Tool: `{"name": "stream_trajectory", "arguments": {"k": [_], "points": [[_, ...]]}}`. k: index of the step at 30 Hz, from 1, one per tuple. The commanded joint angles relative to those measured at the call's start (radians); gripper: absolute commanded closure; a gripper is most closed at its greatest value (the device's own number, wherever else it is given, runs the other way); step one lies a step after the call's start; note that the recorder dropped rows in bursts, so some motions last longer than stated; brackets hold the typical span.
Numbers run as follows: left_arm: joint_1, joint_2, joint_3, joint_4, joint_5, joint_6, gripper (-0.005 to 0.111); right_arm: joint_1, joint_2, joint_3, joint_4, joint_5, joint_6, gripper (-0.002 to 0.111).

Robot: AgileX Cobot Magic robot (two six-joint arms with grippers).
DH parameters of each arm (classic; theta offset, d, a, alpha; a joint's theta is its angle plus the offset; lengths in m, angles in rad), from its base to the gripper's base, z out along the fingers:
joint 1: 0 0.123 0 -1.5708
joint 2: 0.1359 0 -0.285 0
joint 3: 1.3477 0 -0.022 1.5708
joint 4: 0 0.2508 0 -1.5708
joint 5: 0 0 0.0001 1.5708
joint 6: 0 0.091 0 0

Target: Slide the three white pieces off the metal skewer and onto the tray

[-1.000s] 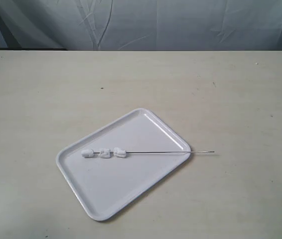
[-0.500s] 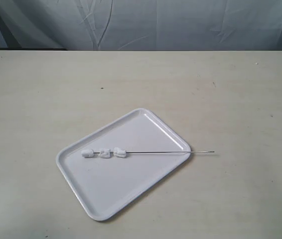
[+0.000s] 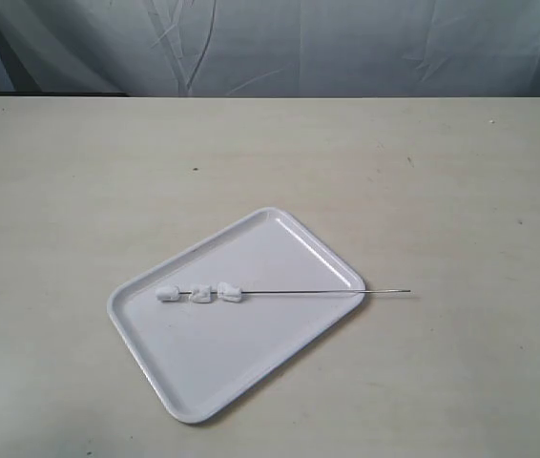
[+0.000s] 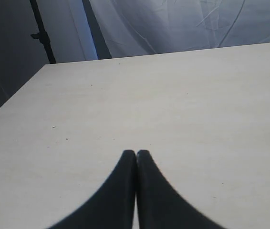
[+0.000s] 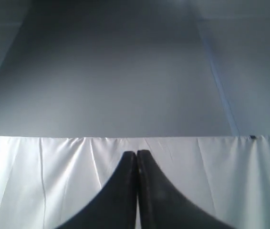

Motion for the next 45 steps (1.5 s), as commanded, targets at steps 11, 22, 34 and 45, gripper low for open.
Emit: {"name": "stream_trajectory", "arguments": {"k": [11, 22, 34, 45], "points": [[-0.002, -0.004, 0.001, -0.003, -0.007, -0.005, 0.107, -0.003, 0.361, -0.391, -0.124, 0.665, 0.001, 0.109], [-0.002, -0.004, 0.001, 0.095, -0.444, -0.020, 0.107, -0.003, 1.065, -0.851, -0.156, 1.289, 0.001, 0.109], [-0.002, 0.204, -0.347, 0.121, -0.363, -0.257, 0.107, -0.003, 1.403, -1.153, 0.311, 1.767, -0.308, 0.109], [-0.002, 0.711, -0.723, -0.357, 0.631, 0.222, 0.107, 0.120, 1.572, -1.153, 0.200, 1.859, -0.307, 0.109]]}}
